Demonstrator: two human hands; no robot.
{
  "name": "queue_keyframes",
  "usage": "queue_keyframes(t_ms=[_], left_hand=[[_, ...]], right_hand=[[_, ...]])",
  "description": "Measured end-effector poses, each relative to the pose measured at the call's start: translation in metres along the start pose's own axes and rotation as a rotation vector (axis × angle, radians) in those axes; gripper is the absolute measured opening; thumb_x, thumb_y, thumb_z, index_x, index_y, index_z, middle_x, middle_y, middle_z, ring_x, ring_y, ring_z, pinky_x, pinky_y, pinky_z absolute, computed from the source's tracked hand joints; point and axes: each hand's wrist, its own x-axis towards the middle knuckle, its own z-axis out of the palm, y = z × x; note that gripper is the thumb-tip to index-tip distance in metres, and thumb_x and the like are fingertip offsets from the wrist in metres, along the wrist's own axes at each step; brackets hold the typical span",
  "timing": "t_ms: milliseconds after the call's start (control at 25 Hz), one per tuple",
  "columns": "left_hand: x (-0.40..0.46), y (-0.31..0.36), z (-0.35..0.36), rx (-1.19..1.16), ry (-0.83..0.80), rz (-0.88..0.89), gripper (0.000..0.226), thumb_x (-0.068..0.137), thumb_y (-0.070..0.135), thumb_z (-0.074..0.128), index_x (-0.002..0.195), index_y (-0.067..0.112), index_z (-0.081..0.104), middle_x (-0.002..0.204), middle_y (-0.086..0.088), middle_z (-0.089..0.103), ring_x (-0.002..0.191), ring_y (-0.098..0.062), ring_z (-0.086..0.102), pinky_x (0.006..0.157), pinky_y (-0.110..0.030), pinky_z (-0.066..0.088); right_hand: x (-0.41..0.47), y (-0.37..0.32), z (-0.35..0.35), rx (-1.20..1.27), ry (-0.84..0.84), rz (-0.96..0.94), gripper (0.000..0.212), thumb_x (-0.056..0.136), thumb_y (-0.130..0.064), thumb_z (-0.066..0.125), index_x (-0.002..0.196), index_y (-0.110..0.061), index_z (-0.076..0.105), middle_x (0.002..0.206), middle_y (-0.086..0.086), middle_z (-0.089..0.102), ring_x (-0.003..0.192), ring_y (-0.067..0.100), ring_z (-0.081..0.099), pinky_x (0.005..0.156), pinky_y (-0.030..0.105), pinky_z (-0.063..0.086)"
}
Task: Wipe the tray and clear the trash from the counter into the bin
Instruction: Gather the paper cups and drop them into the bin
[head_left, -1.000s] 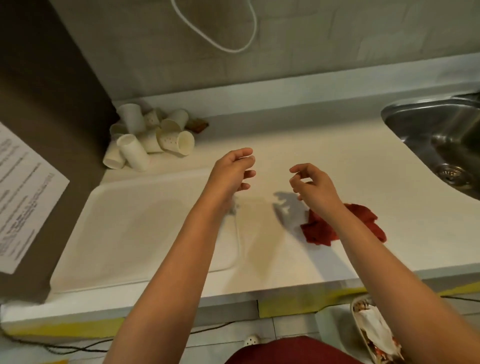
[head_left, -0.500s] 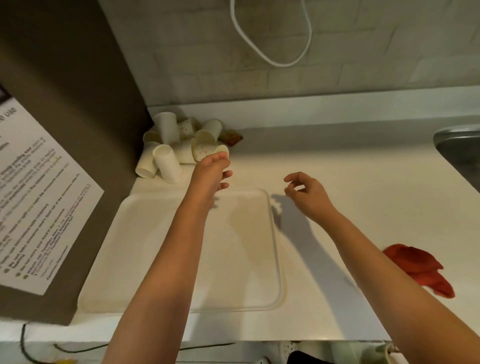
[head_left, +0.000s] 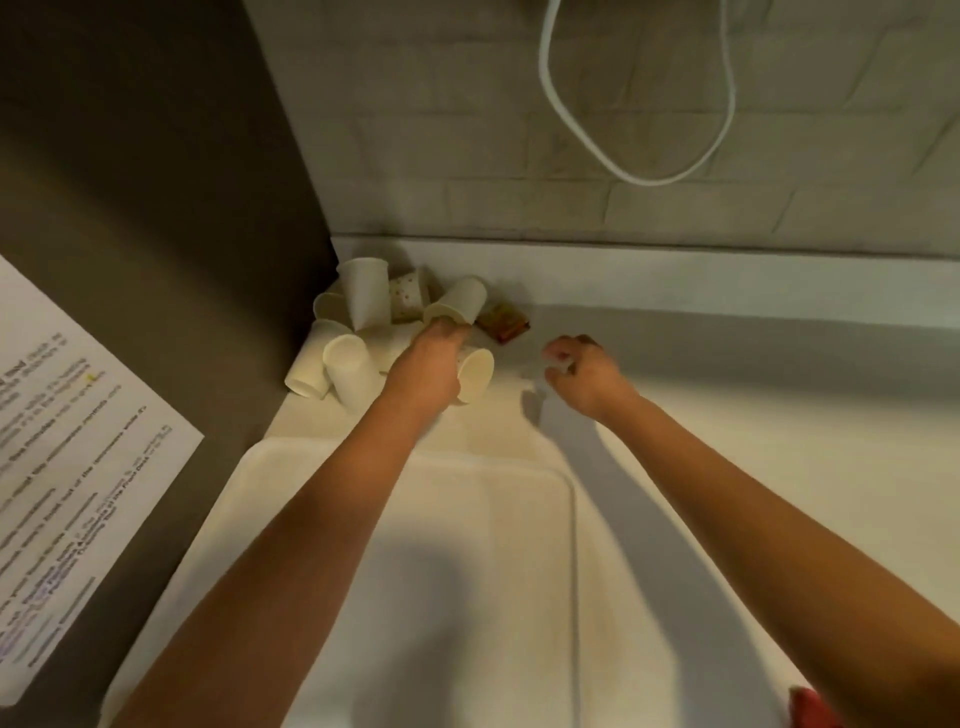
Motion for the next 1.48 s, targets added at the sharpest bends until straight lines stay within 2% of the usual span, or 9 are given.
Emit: queue_keyframes(t_ms=[400,640,800,920,1000,1080,1240,1360,1480], left_hand=[[0.061,-0.024,0.019,0.316,-0.232,0.189,0.061,0.082,0.021,0.064,0.138,0.026,0.040,0.136,-0.004,0.046,0.124,-0.025,0.048,0.100,-0.039,0.041],[0.069,-0.031,0.025,0.280,-0.087,0.229,0.056,0.078,0.019,0.068,0.130,0.024,0.049,0.123,-0.006,0.057,0.111,-0.028,0.058,0.089,-0.041,0.048],[0.064,-0.018,0.021,0.344,-0.097,0.203,0.067,0.075,0.022,0.070,0.134,0.024,0.038,0.123,-0.004,0.055,0.108,-0.025,0.058,0.080,-0.034,0.046],[0.058,-0.004,0.010,0.073,-0.126,0.155,0.075,0.071,0.026,0.075,0.134,0.018,0.035,0.123,-0.006,0.056,0.106,-0.026,0.059,0.071,-0.030,0.041],[0.053,0.007,0.004,-0.141,-0.113,0.112,0.077,0.067,0.026,0.078,0.129,0.016,0.034,0.115,-0.007,0.059,0.099,-0.026,0.060,0.068,-0.029,0.043],[0.046,0.018,0.001,-0.249,-0.065,0.091,0.079,0.065,0.025,0.079,0.127,0.016,0.031,0.106,-0.001,0.058,0.094,-0.024,0.060,0.070,-0.033,0.049],[0.030,0.042,-0.004,-0.574,0.040,-0.014,0.080,0.066,0.014,0.079,0.130,0.015,0.032,0.106,0.004,0.051,0.094,-0.012,0.052,0.075,-0.025,0.045],[0.008,0.061,-0.011,-0.847,0.089,-0.092,0.079,0.069,0.005,0.077,0.134,0.012,0.033,0.114,-0.001,0.051,0.102,-0.015,0.053,0.071,-0.015,0.046],[-0.022,0.080,-0.017,-1.139,0.051,-0.149,0.070,0.076,0.000,0.072,0.134,0.012,0.035,0.113,0.000,0.053,0.093,-0.009,0.055,0.059,-0.006,0.048]], right_hand=[[0.116,0.000,0.046,-0.364,-0.231,-0.051,0.064,0.091,-0.035,0.049,0.147,-0.035,0.017,0.158,-0.001,-0.002,0.140,0.032,0.014,0.108,0.048,0.026],[0.130,0.003,0.056,-0.293,-0.092,0.006,0.044,0.093,-0.048,0.042,0.126,-0.020,0.047,0.132,0.014,0.042,0.123,0.035,0.037,0.100,0.043,0.031],[0.118,0.005,0.051,-0.248,-0.083,0.106,0.041,0.089,-0.035,0.053,0.121,-0.011,0.046,0.125,0.018,0.046,0.118,0.038,0.040,0.100,0.045,0.035],[0.111,0.016,0.045,-0.062,-0.083,0.230,0.050,0.078,-0.029,0.065,0.122,-0.011,0.047,0.115,0.016,0.054,0.112,0.038,0.051,0.093,0.041,0.044],[0.102,0.020,0.036,-0.059,-0.138,0.245,0.020,0.076,-0.029,0.068,0.081,-0.011,0.060,0.080,0.010,0.062,0.088,0.031,0.063,0.073,0.029,0.045],[0.088,0.021,0.029,-0.082,-0.225,0.251,0.026,0.077,-0.031,0.070,0.065,-0.012,0.057,0.066,0.003,0.058,0.070,0.023,0.059,0.066,0.025,0.039],[0.063,0.018,0.017,0.270,-0.153,0.337,0.020,0.086,-0.010,0.056,0.102,0.002,0.055,0.092,0.017,0.064,0.082,0.032,0.065,0.075,0.042,0.055],[0.025,0.007,-0.006,0.445,-0.026,0.370,0.019,0.091,0.000,0.044,0.109,-0.007,0.046,0.094,0.010,0.055,0.071,0.019,0.058,0.058,0.029,0.050],[-0.020,0.003,-0.028,0.657,0.167,0.345,0.021,0.091,-0.003,0.051,0.111,-0.008,0.050,0.100,0.010,0.057,0.080,0.023,0.059,0.063,0.031,0.050]])
